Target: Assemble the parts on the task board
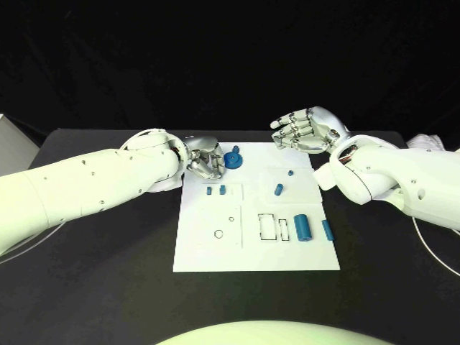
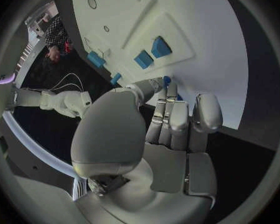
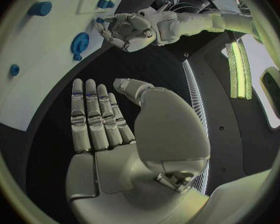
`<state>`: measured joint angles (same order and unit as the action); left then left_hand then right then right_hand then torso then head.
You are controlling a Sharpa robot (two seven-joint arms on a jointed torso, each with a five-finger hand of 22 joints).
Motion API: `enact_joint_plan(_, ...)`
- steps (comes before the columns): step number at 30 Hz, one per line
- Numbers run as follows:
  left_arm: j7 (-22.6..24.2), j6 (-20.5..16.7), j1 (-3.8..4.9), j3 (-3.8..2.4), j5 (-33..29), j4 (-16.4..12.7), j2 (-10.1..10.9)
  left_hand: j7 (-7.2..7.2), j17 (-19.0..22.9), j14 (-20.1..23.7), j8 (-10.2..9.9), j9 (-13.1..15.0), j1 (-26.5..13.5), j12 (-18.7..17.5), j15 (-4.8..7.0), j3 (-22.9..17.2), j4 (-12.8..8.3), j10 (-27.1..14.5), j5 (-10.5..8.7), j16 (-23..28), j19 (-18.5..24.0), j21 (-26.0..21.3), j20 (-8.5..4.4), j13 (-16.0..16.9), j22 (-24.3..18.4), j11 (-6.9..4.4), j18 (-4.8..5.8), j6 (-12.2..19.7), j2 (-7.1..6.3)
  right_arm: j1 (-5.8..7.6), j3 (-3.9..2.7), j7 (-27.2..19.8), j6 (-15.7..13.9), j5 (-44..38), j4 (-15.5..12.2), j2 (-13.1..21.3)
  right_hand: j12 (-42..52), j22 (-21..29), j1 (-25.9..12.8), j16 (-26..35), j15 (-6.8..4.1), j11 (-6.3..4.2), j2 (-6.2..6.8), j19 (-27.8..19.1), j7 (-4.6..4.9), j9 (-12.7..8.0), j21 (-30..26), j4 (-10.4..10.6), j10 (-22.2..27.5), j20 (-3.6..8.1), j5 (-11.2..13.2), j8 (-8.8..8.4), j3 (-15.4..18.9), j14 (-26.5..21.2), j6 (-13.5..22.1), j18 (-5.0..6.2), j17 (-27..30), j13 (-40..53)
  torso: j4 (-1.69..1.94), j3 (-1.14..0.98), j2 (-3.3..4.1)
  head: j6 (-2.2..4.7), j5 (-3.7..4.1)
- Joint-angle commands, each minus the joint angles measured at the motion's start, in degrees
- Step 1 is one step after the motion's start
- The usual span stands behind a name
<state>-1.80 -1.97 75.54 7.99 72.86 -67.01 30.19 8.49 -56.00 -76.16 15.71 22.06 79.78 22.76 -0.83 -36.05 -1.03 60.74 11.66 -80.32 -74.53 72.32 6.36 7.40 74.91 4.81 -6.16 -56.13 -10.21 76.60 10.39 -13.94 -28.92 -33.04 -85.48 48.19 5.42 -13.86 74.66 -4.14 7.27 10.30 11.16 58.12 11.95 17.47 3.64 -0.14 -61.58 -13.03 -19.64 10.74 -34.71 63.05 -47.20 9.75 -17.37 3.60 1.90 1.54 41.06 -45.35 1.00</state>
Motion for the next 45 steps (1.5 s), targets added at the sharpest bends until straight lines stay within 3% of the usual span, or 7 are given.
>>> enact_joint_plan(1,-0.15,1.65,-0.23,0.3,-0.06,0.19,-0.33,0.14,0.06,-0.45,-0.11,-0.05,-0.34,-0.2,-0.12,-0.03,-0.32,0.12,0.02,-0.06,-0.03,-0.17,0.15,-0.06,0.23,0.18,0.8,0.06,0.05,-0.02,-0.02,-0.64,0.8,-0.35,-0.04,-0.04,-0.21,0.05,-0.03,0.05,-0.07,-0.07,-0.38,0.35,2.25,-0.07,0.12,-0.34,-0.15,0.08,-0.26,-0.31,0.02,0.12,-0.01,0.65,0.05,-0.02,-0.05,-0.01,0.01,-0.02,0.04)
enact_joint_plan(21,1.23,0.02,-0.37,0.5,-0.55,-0.29,0.29,0.21,0.4,-0.27,-0.5,-0.14,-0.18,-0.92,-0.19,-0.3,-0.66,0.23,0.16,0.04,0.2,-0.4,0.22,-0.08,0.07,0.27,0.73,0.12,0.18,-0.02,-0.02,-0.64,0.69,-0.35,-0.1,0.1,-0.21,0.05,-0.03,0.05,-0.07,-0.07,-0.38,0.35,2.25,-0.07,0.12,-0.34,-0.15,0.08,-0.26,-0.31,0.02,0.12,-0.01,0.65,0.05,-0.02,0.11,0.08,0.01,-0.08,0.21)
enact_joint_plan(27,1.43,-0.46,-0.37,0.5,-1.11,-0.33,0.3,0.53,1.31,0.44,-2.81,-1.06,-1.04,-3.07,-0.56,-0.59,-0.88,-0.34,0.21,0.36,0.8,-0.98,0.56,-0.27,-0.32,0.64,0.58,2.71,-0.57,-0.02,-0.02,-0.64,0.68,-0.35,-0.08,0.08,-0.21,0.05,-0.03,0.05,-0.07,-0.07,-0.38,0.35,2.25,-0.07,0.12,-0.34,-0.15,0.08,-0.26,-0.31,0.02,0.12,-0.01,0.65,0.05,-0.02,0.11,0.05,0.03,-0.13,0.19)
enact_joint_plan(30,1.45,-0.6,-0.37,0.5,-1.26,-0.33,0.3,0.02,1.65,0.73,-4.37,-1.78,-1.73,-4.03,-0.65,-0.62,-0.82,-0.37,0.24,0.44,1.05,-1.26,0.68,-0.26,-0.5,0.72,0.52,4.84,-1.22,-0.02,-0.02,-0.64,0.68,-0.35,-0.07,0.07,-0.27,0.33,-0.09,0.06,-0.06,-0.04,-0.36,0.39,2.28,-0.08,0.11,-0.34,-0.12,0.07,-0.27,-0.36,0.08,0.12,0.01,0.64,0.2,-0.02,0.06,0.05,0.02,-0.12,0.14)
enact_joint_plan(45,1.02,-0.72,-0.37,0.5,-1.4,-0.42,0.57,0.11,2.46,1.29,-5.65,-2.45,-2.8,-5.35,-0.88,-0.52,-0.52,-0.65,0.45,0.61,1.7,-2.11,0.9,-0.15,-1.12,0.98,0.32,6.33,-2.09,-0.02,-0.02,-0.61,0.65,-0.35,-0.03,0.13,-0.27,0.33,-0.09,0.06,-0.06,-0.04,-0.36,0.39,2.28,-0.08,0.11,-0.34,-0.12,0.07,-0.27,-0.36,0.08,0.12,0.01,0.64,0.2,-0.02,0.06,0.02,-0.02,-0.14,0.15)
